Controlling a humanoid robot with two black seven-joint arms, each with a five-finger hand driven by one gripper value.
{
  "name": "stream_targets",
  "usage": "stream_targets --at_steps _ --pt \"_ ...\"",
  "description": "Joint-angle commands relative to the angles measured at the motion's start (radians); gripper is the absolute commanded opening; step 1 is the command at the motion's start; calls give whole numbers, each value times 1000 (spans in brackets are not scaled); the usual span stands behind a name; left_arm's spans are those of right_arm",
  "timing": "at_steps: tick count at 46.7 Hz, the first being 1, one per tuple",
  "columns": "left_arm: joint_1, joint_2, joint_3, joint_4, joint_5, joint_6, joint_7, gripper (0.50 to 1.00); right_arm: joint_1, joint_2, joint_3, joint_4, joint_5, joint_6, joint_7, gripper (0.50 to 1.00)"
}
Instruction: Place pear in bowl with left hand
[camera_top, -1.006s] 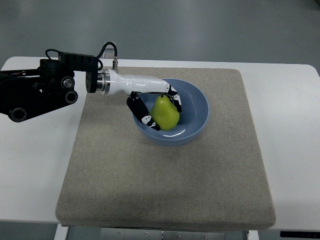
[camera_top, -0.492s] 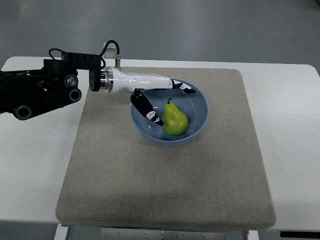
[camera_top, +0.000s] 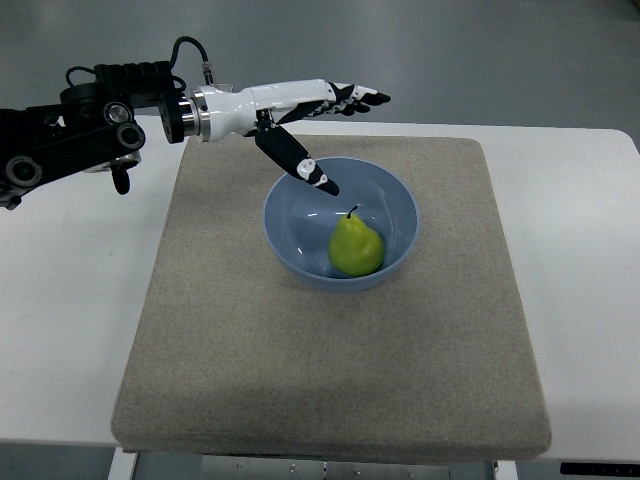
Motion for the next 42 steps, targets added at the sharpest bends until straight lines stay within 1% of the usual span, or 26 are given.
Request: stream_targets --at_steps 1,8,17,21,26,28,31,39,42 --pt "9 24 -50 53 -78 -7 0 1000 0 0 0 0 0 0 0 926" --pt "32 24 -134 174 -155 -50 0 1000 0 0 0 0 0 0 0 926" --pt "51 24 -176 303 -354 -90 6 1000 0 0 0 0 0 0 0 926" --pt "52 22 -174 365 -441 -123 14 1000 0 0 0 0 0 0 0 926" --pt "74 13 -174 449 -541 -189 38 1000 0 0 0 0 0 0 0 926" --pt "91 9 -174 474 -581 -212 60 1000 0 0 0 0 0 0 0 926" --pt "109 5 -176 498 -651 -232 116 1000 0 0 0 0 0 0 0 926" --pt "176 -10 -176 507 -874 -232 305 1000 0 0 0 0 0 0 0 926" --pt "189 -10 -176 507 -922 -231 337 1000 0 0 0 0 0 0 0 926"
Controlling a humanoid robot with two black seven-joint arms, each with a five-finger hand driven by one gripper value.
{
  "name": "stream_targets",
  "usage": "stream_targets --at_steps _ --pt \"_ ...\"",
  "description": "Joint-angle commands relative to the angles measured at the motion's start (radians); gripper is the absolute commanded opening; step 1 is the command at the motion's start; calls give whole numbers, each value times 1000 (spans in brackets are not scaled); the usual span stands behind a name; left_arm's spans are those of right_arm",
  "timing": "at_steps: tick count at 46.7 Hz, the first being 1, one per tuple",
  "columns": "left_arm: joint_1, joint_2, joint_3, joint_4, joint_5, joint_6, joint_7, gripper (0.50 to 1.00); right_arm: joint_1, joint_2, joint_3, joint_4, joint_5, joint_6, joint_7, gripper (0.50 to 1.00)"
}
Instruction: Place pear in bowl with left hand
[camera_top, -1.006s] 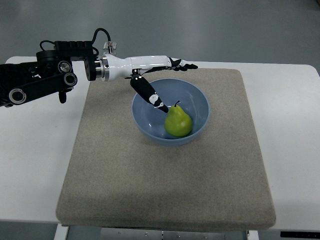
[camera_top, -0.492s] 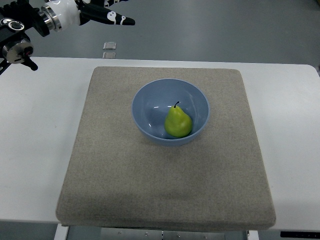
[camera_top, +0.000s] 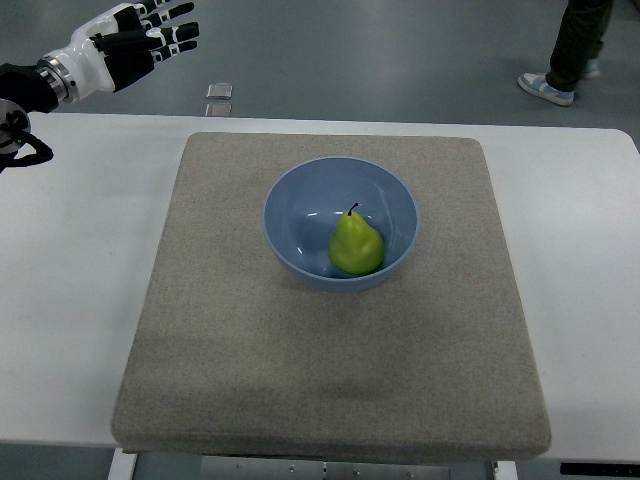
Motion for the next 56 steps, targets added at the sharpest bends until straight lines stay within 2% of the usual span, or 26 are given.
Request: stream_targets --at_steps 1,6,12,20,34,56 --pt "15 0 -2 -2 -60 1 42 1000 0 0 0 0 0 0 0 926" --pt "22 -12 -21 -2 -85 -13 48 1000 0 0 0 0 0 0 0 926" --pt "71 -12 -112 -3 -98 -70 63 1000 0 0 2 0 2 2 0 926" --pt "116 -23 -184 -3 -100 -73 125 1000 0 0 0 2 -2 9 0 926" --pt "177 -28 -218 -3 -100 -74 126 1000 0 0 2 8 -3 2 0 926" --pt "194 -28 -213 -8 -95 -77 129 1000 -2 0 3 9 -2 12 0 926"
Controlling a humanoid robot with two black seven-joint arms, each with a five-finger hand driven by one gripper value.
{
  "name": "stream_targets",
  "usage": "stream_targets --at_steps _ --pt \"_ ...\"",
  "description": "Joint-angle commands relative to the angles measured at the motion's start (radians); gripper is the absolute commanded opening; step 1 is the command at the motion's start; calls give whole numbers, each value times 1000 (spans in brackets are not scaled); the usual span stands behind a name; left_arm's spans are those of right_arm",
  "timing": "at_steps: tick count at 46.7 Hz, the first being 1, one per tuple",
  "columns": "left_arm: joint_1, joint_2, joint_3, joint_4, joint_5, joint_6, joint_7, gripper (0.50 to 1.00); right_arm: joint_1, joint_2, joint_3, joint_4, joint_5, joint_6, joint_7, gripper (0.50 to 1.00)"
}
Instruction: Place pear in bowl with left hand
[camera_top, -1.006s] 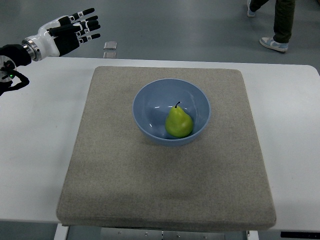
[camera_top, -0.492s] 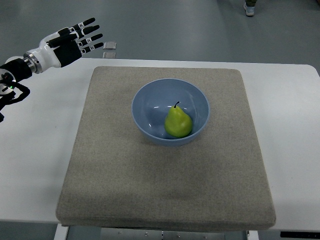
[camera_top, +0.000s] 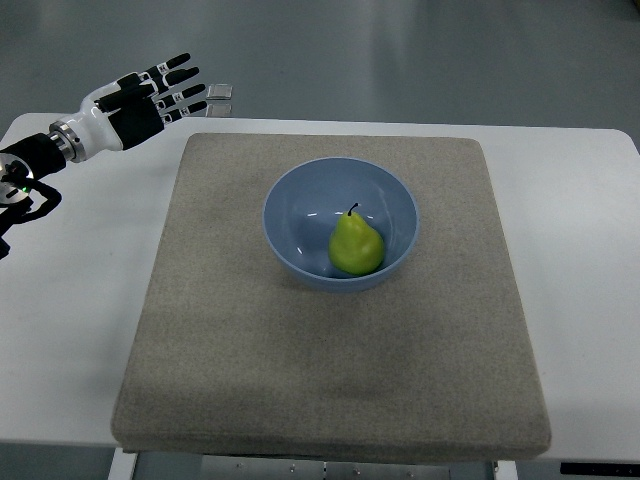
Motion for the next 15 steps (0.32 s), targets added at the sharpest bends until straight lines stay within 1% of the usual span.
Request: stream_targets --at_steps 1,15 --pt "4 2 0 2 0 0 0 1000 0 0 2 6 1 1 0 926" --pt "6 3 1 3 0 -3 0 1000 -2 0 -1 9 -5 -1 0 926"
